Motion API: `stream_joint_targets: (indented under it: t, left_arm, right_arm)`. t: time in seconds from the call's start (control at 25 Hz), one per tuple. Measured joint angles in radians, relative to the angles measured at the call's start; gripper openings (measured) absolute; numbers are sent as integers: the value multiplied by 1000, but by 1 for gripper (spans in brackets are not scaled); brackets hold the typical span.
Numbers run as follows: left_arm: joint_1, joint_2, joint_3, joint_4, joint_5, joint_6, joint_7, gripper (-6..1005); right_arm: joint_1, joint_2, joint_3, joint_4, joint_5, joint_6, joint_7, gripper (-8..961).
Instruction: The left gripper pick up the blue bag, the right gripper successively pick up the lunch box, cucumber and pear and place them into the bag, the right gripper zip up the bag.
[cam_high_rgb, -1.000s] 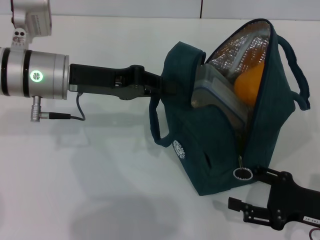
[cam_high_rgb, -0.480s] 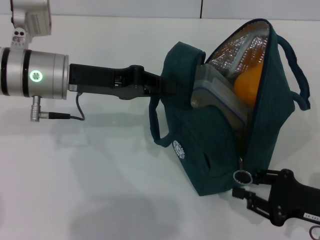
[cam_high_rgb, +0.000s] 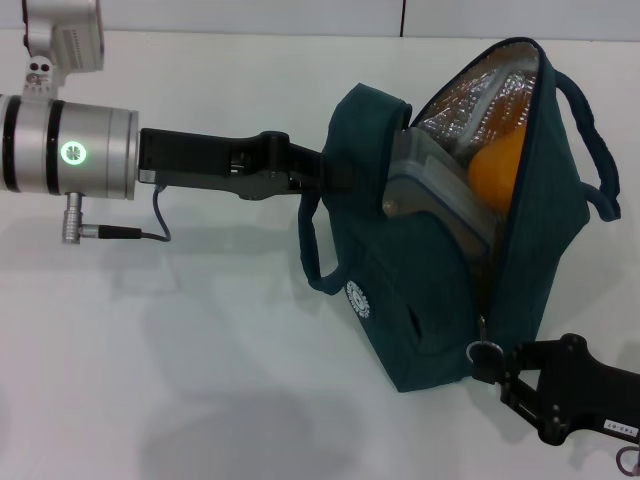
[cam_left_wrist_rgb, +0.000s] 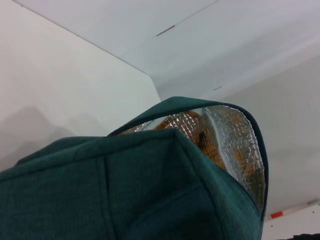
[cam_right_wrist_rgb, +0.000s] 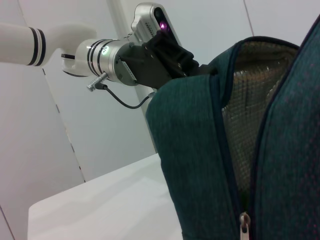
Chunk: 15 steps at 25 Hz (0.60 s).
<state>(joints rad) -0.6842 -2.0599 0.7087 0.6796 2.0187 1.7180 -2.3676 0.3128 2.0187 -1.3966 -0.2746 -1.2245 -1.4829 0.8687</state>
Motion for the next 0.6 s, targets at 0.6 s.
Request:
stream_joint_targets:
  t: [0.6]
  left_arm:
    - [1,0,-5,0,0,1,1,44]
  right_arm:
    - [-16,-4,5,-6,17,-10,-21,16]
